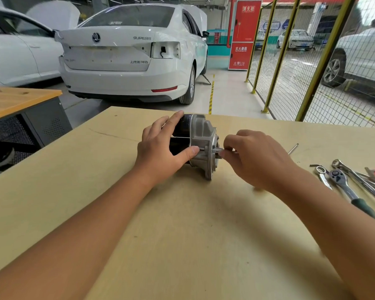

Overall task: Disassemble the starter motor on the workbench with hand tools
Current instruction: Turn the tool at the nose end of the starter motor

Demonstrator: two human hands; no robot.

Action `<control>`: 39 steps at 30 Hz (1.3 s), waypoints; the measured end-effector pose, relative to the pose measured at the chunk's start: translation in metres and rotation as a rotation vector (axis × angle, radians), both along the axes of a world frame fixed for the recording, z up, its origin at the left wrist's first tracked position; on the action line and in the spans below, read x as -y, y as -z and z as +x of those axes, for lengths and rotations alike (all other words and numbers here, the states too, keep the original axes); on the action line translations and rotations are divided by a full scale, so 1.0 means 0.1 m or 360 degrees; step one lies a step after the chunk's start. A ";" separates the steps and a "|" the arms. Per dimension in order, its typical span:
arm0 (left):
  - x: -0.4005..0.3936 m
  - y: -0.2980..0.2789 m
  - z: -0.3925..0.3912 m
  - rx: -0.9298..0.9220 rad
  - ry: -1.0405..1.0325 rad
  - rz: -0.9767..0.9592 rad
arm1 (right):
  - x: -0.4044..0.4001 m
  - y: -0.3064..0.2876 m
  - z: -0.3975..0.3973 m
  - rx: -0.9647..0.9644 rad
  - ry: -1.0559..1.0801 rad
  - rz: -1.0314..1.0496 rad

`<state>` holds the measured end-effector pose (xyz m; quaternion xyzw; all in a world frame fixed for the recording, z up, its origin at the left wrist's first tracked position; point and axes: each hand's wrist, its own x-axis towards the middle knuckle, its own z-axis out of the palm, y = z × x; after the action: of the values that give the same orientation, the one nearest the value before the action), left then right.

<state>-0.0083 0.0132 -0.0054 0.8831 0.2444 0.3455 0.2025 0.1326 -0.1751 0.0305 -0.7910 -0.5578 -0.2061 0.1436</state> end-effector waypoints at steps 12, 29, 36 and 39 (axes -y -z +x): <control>0.00 0.00 0.00 0.0006 -0.0008 0.0002 | -0.01 0.00 0.05 0.0171 0.0077 0.0013; -0.01 0.01 0.00 0.0006 -0.0019 0.0032 | 0.01 -0.02 0.06 0.0073 -0.0006 -0.0085; -0.01 0.01 0.01 0.0008 -0.0026 0.0043 | 0.01 -0.03 0.01 0.0128 0.0078 -0.0007; -0.01 0.01 0.01 -0.0001 -0.0023 0.0036 | 0.02 -0.04 0.00 0.0021 0.0055 0.0003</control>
<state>-0.0078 0.0143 -0.0061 0.8837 0.2469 0.3495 0.1898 0.1328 -0.1771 0.0348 -0.7990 -0.5449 -0.2142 0.1370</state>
